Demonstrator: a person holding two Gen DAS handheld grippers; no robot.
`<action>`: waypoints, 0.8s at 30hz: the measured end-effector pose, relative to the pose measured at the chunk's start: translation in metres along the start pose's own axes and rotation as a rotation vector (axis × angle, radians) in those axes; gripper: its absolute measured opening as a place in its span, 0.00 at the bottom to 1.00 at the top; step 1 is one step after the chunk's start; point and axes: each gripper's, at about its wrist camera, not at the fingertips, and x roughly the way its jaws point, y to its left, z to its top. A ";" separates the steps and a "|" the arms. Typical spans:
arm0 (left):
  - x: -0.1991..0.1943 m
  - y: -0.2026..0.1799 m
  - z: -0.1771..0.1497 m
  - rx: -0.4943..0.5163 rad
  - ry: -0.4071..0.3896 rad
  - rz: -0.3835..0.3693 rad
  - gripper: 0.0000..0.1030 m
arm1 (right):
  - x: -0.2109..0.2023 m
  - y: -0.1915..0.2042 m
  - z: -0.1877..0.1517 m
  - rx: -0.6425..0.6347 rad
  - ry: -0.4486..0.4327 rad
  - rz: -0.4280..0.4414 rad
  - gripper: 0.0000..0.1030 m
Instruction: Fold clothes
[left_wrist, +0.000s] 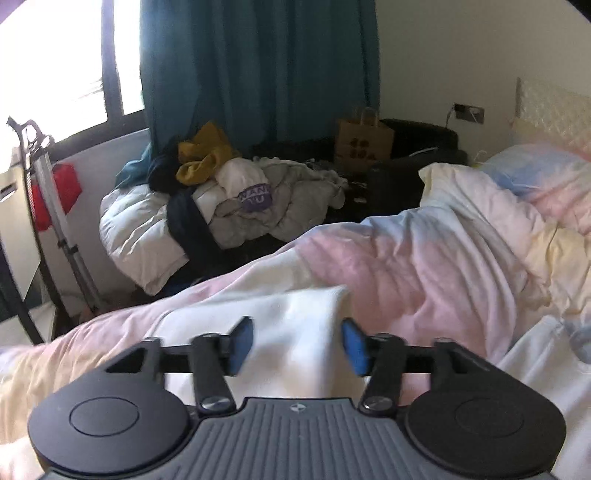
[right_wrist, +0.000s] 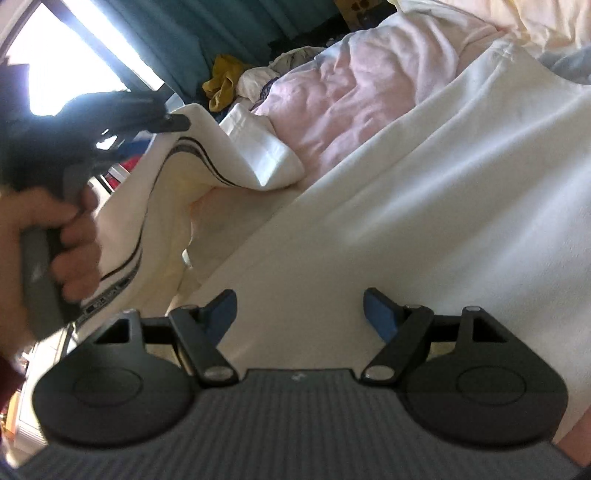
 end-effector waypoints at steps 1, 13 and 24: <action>-0.012 0.009 -0.004 -0.020 0.000 -0.009 0.63 | 0.000 0.000 0.000 -0.002 -0.002 0.003 0.76; -0.257 0.143 -0.143 -0.587 -0.040 0.028 0.82 | -0.018 0.019 0.007 -0.055 -0.037 0.074 0.77; -0.305 0.178 -0.194 -0.723 -0.024 0.117 0.82 | 0.003 0.058 0.046 -0.253 -0.068 0.058 0.77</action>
